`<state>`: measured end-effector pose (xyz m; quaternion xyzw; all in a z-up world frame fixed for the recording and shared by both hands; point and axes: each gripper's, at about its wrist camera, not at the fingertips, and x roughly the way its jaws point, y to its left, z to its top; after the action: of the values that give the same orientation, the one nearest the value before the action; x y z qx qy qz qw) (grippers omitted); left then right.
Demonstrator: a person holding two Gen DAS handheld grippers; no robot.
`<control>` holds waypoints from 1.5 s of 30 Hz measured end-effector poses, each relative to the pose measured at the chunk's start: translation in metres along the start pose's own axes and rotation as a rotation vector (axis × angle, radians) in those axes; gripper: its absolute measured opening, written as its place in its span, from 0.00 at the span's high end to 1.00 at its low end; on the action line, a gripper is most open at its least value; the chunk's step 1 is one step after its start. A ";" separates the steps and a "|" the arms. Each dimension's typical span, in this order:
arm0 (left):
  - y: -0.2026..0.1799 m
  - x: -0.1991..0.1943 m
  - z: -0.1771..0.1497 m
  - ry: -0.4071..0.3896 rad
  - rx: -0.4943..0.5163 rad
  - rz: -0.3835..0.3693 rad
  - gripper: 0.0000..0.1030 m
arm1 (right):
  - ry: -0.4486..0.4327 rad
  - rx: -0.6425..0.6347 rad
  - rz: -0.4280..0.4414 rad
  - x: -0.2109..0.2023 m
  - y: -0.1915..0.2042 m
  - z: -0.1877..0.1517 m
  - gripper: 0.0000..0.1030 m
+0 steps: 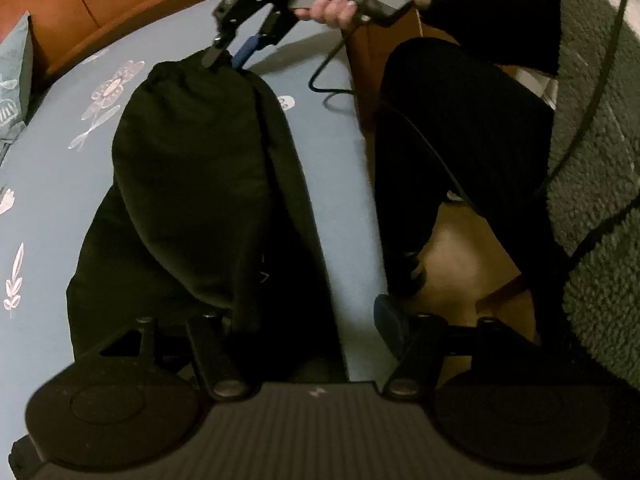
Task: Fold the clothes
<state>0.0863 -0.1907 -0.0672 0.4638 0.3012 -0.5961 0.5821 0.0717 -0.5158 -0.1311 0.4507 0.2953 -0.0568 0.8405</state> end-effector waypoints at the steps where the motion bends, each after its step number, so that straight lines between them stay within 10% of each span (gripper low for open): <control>1: -0.003 0.000 -0.002 0.005 0.008 0.002 0.38 | -0.010 -0.003 -0.005 0.002 0.001 0.001 0.53; 4: -0.012 0.007 -0.002 0.021 0.046 0.017 0.38 | -0.056 -0.036 -0.029 0.002 0.006 0.001 0.77; 23: -0.031 0.047 -0.004 0.140 0.183 0.000 0.36 | -0.099 -0.211 -0.213 -0.005 0.012 0.014 0.80; 36: 0.013 -0.003 -0.031 0.025 -0.220 -0.073 0.33 | -0.155 -0.256 -0.251 -0.029 0.023 0.005 0.58; 45: 0.068 -0.052 -0.048 -0.144 -0.475 0.090 0.33 | -0.272 -0.353 -0.164 -0.050 0.077 -0.013 0.54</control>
<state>0.1560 -0.1356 -0.0263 0.2834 0.3694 -0.5136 0.7208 0.0528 -0.4684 -0.0536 0.2596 0.2205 -0.1328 0.9308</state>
